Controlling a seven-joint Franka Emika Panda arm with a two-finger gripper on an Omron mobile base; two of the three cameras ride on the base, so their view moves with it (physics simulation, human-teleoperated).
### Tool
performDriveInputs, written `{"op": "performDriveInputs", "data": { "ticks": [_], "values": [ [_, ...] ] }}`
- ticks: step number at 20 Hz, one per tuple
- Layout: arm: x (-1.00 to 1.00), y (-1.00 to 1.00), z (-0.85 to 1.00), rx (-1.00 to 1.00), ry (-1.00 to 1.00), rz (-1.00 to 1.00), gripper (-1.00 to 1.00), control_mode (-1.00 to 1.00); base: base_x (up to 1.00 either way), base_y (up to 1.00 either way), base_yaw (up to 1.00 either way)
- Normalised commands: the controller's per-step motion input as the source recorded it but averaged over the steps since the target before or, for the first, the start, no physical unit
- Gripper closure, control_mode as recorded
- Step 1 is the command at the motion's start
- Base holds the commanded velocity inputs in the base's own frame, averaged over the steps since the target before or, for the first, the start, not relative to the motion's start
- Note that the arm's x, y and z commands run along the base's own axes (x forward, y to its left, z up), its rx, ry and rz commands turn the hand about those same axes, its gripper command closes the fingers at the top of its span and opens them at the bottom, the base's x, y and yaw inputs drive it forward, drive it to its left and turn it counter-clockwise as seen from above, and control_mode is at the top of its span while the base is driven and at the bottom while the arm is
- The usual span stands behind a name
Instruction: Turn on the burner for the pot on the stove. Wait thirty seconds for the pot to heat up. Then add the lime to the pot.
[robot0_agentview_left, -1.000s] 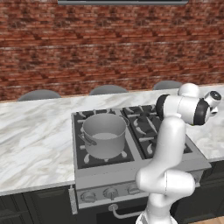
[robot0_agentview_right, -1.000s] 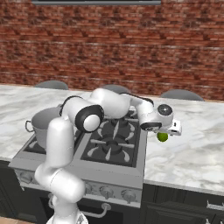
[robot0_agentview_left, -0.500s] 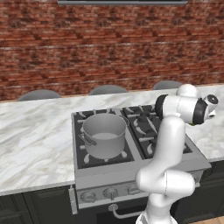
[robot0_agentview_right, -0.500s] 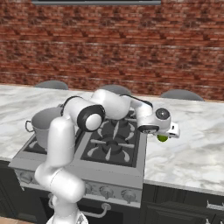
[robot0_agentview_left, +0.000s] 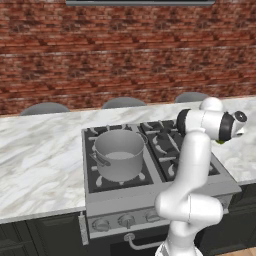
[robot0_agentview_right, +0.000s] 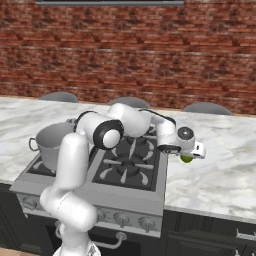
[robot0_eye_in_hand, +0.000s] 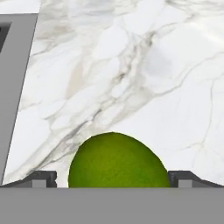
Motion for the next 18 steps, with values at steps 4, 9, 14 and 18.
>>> {"op": "performDriveInputs", "data": {
  "ticks": [4, 9, 14, 18],
  "values": [
    [0.0, 0.0, -0.39, 0.0, 0.0, 0.0, 1.0, -1.0, 0.0, 0.0, 0.0],
    [0.0, 0.0, -0.31, 0.0, 0.0, 0.0, 1.0, -1.0, 0.0, 0.0, 0.0],
    [0.0, 0.01, -0.02, 0.0, -0.1, 0.0, 1.0, -1.0, 0.0, 0.0, 0.0],
    [-0.06, 0.04, 0.11, -0.06, -0.11, 0.0, 1.0, -1.0, 0.0, 0.0, 0.0]
  ]
}}
